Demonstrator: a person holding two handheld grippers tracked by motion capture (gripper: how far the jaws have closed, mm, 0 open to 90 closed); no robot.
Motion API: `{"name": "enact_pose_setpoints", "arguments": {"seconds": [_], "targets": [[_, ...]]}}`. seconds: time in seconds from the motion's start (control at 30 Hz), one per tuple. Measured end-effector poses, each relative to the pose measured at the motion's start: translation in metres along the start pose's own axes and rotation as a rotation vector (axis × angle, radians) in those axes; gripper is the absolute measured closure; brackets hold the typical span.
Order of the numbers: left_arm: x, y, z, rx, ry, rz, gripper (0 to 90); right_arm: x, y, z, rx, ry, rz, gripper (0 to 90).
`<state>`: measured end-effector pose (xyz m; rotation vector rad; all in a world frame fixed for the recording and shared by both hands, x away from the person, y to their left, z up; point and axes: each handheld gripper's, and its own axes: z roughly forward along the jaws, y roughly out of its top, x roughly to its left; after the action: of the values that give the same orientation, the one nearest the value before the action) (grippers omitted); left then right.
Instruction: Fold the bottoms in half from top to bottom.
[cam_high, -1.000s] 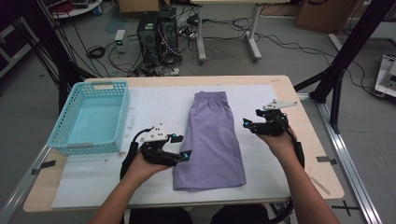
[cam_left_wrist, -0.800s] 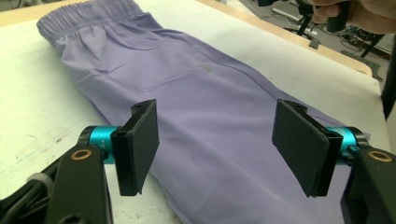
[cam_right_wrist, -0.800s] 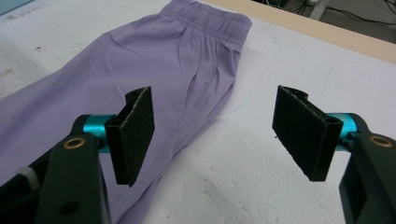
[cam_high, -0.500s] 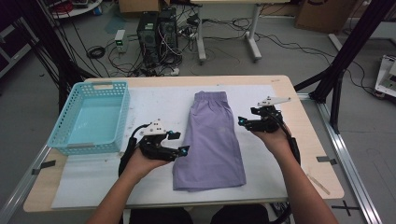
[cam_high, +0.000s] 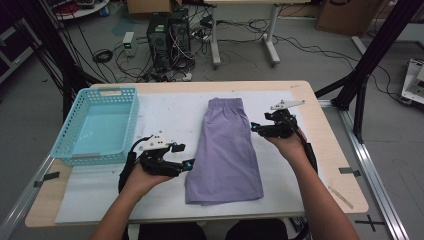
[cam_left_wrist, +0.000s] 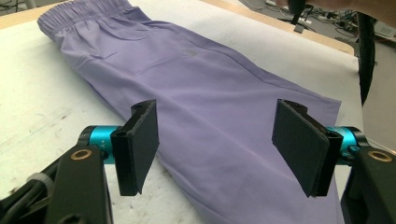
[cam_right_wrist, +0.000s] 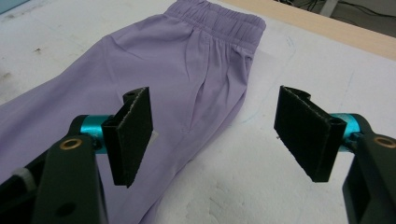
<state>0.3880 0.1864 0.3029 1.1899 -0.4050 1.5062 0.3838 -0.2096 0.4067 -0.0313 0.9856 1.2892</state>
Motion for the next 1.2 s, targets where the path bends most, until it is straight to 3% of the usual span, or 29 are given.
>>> {"name": "enact_pose_setpoints", "arguments": {"seconds": [0.17, 0.27, 0.4, 0.5, 0.67, 0.7, 0.87, 0.97, 1.07, 1.1, 1.13, 1.17, 1.2], "targets": [[-0.001, -0.003, -0.007, -0.010, 0.010, 0.003, 31.7, -0.005, 0.010, 0.012, -0.012, 0.007, 0.007, 28.0], [-0.004, -0.006, -0.013, -0.002, 0.019, 0.014, 31.7, -0.012, 0.017, 0.030, 0.036, -0.006, 0.023, 26.3], [-0.005, -0.010, -0.025, -0.025, 0.019, 0.007, 30.5, -0.021, 0.028, 0.052, 0.059, -0.012, 0.031, 25.7], [-0.003, -0.012, -0.031, -0.036, 0.041, 0.007, 28.4, -0.028, 0.031, 0.064, 0.028, -0.015, 0.047, 25.9], [0.002, -0.013, -0.032, -0.045, 0.054, -0.009, 25.0, -0.041, 0.023, 0.086, 0.070, -0.013, 0.085, 24.4], [0.002, -0.012, -0.033, -0.048, 0.054, -0.009, 25.0, -0.043, 0.024, 0.091, 0.102, -0.012, 0.099, 21.9], [0.000, -0.012, -0.031, -0.042, 0.039, 0.001, 24.9, -0.043, 0.039, 0.113, 0.120, -0.032, 0.074, 22.3], [0.001, -0.014, -0.032, -0.036, 0.046, 0.004, 24.9, -0.044, 0.043, 0.131, 0.142, -0.035, 0.101, 23.1], [0.003, -0.017, -0.034, -0.033, 0.055, -0.007, 25.0, -0.037, 0.038, 0.151, 0.210, -0.034, 0.067, 29.2], [0.003, -0.018, -0.035, -0.034, 0.060, -0.012, 24.9, -0.033, 0.035, 0.156, 0.213, -0.058, 0.031, 29.6], [0.003, -0.019, -0.037, -0.035, 0.059, -0.012, 24.9, -0.032, 0.036, 0.156, 0.215, -0.068, 0.056, 34.0], [0.003, -0.019, -0.037, -0.036, 0.061, -0.011, 24.9, -0.031, 0.037, 0.155, 0.210, -0.081, 0.060, 45.1], [0.002, -0.019, -0.038, -0.036, 0.060, -0.010, 24.9, -0.031, 0.038, 0.153, 0.205, -0.046, 0.039, 71.0]]}}
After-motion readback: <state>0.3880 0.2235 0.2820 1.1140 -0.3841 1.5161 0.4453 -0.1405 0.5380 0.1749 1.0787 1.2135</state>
